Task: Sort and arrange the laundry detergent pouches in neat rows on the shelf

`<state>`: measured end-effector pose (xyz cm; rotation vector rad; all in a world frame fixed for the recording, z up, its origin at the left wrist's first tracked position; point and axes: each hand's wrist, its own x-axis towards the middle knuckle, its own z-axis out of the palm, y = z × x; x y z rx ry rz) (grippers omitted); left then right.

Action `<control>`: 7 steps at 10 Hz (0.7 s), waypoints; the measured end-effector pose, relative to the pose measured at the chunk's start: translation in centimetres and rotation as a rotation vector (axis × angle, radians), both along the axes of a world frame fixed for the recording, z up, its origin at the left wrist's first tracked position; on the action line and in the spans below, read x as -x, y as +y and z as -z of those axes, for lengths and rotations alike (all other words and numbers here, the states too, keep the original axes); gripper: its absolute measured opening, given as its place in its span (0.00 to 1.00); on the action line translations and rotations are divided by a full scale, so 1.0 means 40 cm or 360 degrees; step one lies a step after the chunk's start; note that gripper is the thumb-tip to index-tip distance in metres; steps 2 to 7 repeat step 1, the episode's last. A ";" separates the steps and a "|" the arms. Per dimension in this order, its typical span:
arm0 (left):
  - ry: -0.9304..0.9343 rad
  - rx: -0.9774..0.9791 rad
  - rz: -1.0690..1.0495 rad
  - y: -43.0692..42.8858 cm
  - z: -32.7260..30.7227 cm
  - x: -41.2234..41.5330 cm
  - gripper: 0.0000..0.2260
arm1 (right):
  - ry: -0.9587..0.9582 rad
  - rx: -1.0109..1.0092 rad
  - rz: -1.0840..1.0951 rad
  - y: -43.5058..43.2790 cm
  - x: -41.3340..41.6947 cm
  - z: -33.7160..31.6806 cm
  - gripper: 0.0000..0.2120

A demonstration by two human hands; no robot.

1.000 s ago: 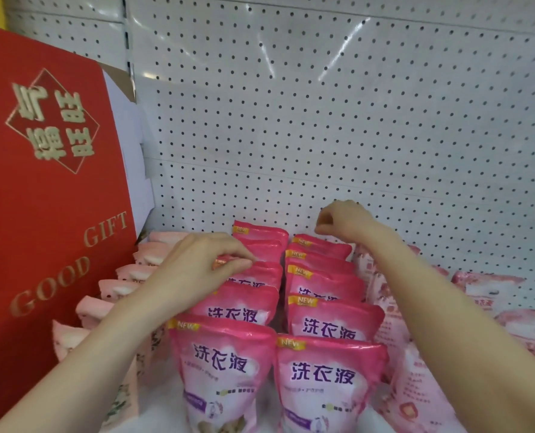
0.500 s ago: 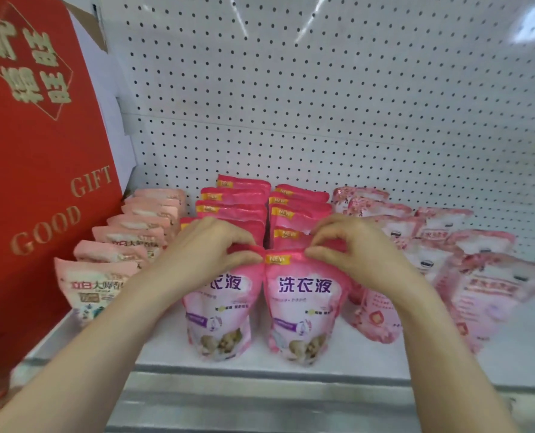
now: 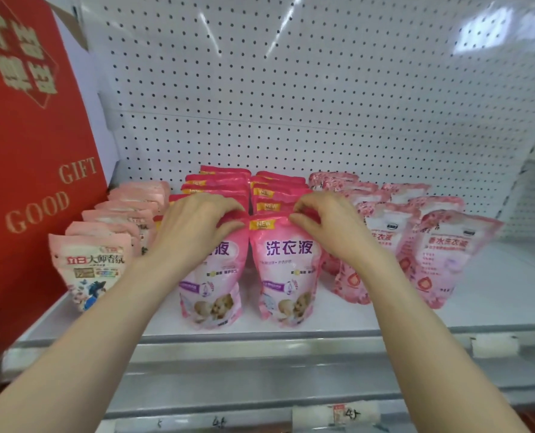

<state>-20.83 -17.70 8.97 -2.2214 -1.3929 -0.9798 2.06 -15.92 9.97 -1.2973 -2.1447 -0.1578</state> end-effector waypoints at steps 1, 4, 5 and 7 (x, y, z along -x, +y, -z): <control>-0.0017 -0.0089 -0.0049 -0.010 0.017 0.022 0.14 | 0.0004 -0.0016 0.0050 -0.036 -0.033 -0.021 0.06; -0.0017 -0.0089 -0.0049 -0.010 0.017 0.022 0.14 | 0.0004 -0.0016 0.0050 -0.036 -0.033 -0.021 0.06; -0.0017 -0.0089 -0.0049 -0.010 0.017 0.022 0.14 | 0.0004 -0.0016 0.0050 -0.036 -0.033 -0.021 0.06; -0.0017 -0.0089 -0.0049 -0.010 0.017 0.022 0.14 | 0.0004 -0.0016 0.0050 -0.036 -0.033 -0.021 0.06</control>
